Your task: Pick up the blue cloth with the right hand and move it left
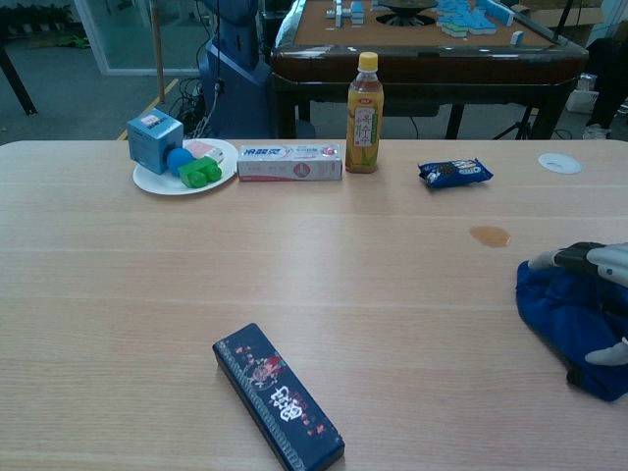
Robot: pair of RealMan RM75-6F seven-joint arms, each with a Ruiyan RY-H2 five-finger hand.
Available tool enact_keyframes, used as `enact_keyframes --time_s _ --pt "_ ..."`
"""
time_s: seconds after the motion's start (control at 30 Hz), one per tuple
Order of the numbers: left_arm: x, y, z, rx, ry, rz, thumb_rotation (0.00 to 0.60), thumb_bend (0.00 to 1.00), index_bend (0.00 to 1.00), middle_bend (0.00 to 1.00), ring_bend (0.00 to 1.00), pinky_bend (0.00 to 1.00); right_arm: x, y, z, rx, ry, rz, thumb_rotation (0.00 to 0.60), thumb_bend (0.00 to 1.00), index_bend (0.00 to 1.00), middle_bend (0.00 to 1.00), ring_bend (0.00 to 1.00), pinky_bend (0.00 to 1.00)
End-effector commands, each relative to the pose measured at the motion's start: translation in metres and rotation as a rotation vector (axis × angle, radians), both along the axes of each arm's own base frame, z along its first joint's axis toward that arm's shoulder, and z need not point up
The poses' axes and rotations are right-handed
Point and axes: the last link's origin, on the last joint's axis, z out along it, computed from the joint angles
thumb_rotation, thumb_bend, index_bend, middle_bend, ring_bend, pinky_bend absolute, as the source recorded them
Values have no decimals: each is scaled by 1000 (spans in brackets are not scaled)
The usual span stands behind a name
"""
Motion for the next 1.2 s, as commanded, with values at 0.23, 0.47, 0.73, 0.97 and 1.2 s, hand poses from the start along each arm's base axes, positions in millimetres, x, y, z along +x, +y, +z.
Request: enact_keyframes --time_s 0.23,0.47,0.73,0.97,1.2 --pt "-2 -2 1 3 0 9 600 357 56 0 11 0 -9 -12 -12 -30 17 18 600 542 594 392 348 537" --pt "-5 -3 2 8 1 16 600 358 56 0 11 0 -3 -30 1 -117 -33 28 600 692 754 503 485 693" --pt "-6 -2 1 4 -2 14 600 357 56 0 11 0 26 -65 31 -221 -105 69 600 696 758 508 503 708" --pt "-7 -3 1 3 -4 19 600 357 56 0 12 0 49 -95 32 -234 -110 84 600 696 758 508 504 708" --pt "-8 -3 2 2 -4 25 600 357 56 0 11 0 55 -121 12 -219 -57 75 600 696 758 508 504 708"
